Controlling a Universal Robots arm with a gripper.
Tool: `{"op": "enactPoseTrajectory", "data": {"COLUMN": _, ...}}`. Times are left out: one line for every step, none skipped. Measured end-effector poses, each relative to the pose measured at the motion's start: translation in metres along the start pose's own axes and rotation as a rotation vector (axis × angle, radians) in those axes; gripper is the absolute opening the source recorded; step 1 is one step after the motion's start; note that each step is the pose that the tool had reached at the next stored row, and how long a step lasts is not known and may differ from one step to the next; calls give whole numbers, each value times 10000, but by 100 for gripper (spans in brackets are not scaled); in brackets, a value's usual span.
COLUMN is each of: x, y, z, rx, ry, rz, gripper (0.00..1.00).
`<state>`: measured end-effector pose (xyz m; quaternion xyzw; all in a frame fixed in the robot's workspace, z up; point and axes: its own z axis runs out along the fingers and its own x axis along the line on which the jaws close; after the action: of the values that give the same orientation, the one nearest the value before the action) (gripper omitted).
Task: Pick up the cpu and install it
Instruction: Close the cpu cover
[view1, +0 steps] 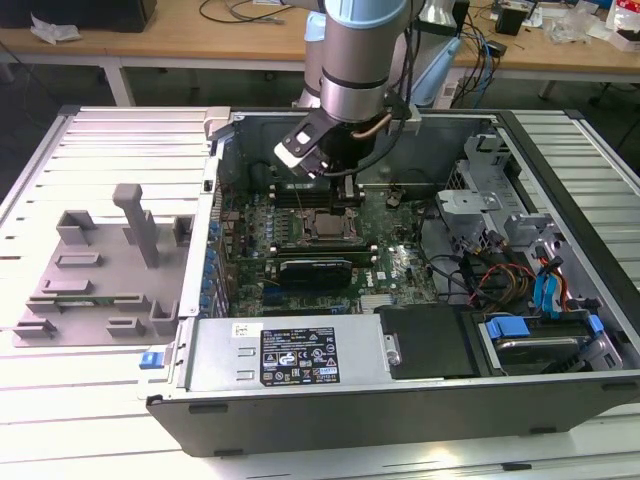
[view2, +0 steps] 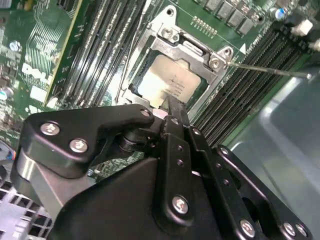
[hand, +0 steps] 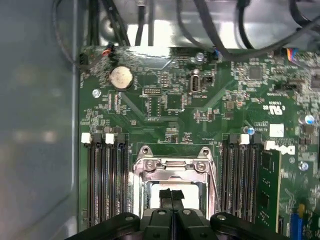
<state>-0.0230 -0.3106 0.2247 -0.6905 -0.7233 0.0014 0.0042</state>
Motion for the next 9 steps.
{"op": "enactPoseTrajectory", "data": {"x": 0, "y": 0, "z": 1, "rx": 1, "ry": -10, "rz": -382, "gripper": 11}}
{"op": "enactPoseTrajectory", "data": {"x": 0, "y": 0, "z": 0, "rx": 2, "ry": -17, "rz": -601, "gripper": 11}}
{"op": "enactPoseTrajectory", "data": {"x": 0, "y": 0, "z": 0, "rx": 4, "ry": -21, "rz": -769, "gripper": 11}}
{"op": "enactPoseTrajectory", "data": {"x": 0, "y": 0, "z": 1, "rx": 5, "ry": -28, "rz": -1075, "gripper": 11}}
{"op": "enactPoseTrajectory", "data": {"x": 1, "y": 0, "z": 1, "rx": 8, "ry": -45, "rz": -1495, "gripper": 11}}
{"op": "enactPoseTrajectory", "data": {"x": 1, "y": 0, "z": 1, "rx": 10, "ry": -63, "rz": -1809, "gripper": 11}}
{"op": "enactPoseTrajectory", "data": {"x": 1, "y": 0, "z": 1, "rx": 12, "ry": -75, "rz": -2025, "gripper": 11}}
{"op": "enactPoseTrajectory", "data": {"x": 1, "y": 0, "z": 0, "rx": 13, "ry": -84, "rz": -2189, "gripper": 11}}
{"op": "enactPoseTrajectory", "data": {"x": 1, "y": 0, "z": 0, "rx": 14, "ry": -89, "rz": -2351, "gripper": 11}}
